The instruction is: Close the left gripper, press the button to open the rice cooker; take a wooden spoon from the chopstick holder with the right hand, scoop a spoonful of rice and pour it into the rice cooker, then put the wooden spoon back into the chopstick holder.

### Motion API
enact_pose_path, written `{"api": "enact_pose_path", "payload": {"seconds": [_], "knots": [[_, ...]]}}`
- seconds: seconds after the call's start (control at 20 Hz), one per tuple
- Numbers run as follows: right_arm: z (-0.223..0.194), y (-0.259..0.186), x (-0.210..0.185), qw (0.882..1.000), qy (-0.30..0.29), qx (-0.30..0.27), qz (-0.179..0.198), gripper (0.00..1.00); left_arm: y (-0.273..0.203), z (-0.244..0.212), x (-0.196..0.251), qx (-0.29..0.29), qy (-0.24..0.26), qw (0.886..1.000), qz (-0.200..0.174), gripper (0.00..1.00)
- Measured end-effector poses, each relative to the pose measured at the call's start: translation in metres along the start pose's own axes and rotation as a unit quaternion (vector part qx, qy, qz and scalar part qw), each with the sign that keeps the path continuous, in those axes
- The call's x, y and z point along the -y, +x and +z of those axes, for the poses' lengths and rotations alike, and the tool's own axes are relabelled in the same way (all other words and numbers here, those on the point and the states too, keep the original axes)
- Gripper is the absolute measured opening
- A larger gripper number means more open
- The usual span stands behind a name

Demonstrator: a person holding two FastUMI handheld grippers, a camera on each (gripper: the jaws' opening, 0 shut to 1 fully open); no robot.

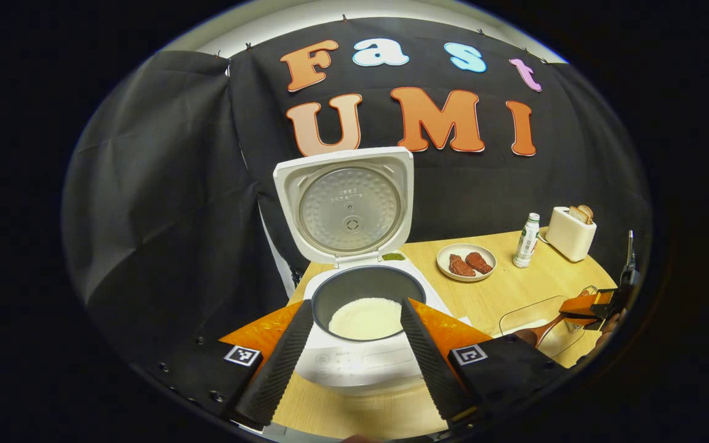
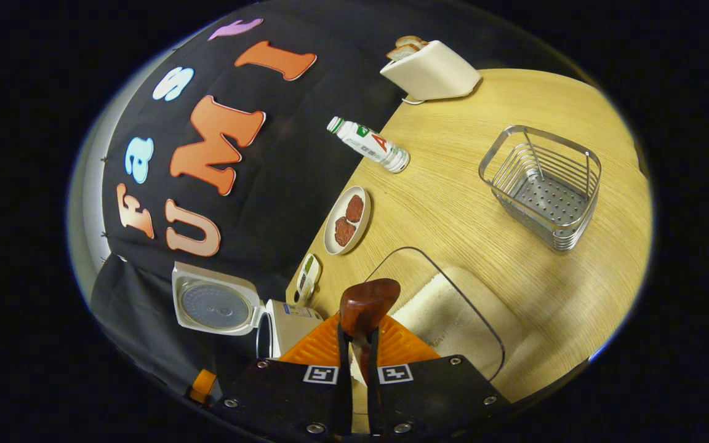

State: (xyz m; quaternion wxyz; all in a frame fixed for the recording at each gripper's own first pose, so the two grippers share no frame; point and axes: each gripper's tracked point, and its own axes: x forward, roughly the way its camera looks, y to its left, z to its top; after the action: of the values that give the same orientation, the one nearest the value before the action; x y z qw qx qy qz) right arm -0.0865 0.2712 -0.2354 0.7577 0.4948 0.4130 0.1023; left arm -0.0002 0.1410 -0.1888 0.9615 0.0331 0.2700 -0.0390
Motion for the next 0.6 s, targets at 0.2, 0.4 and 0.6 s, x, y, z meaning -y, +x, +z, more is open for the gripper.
{"api": "enact_pose_path", "payload": {"seconds": [0.2,0.4,0.6], "knots": [[0.025,-0.007,-0.007,1.000,0.025,0.004,0.016,0.10,0.003,0.008,0.016,0.003,-0.014,1.000,-0.003,0.96],[0.055,-0.019,-0.014,0.996,0.075,0.001,0.043,0.09,0.008,0.012,0.031,0.001,-0.032,0.999,-0.003,0.96],[0.076,-0.030,-0.033,0.991,0.112,0.000,0.076,0.09,0.004,0.018,0.043,0.010,-0.029,1.000,0.001,0.96]]}}
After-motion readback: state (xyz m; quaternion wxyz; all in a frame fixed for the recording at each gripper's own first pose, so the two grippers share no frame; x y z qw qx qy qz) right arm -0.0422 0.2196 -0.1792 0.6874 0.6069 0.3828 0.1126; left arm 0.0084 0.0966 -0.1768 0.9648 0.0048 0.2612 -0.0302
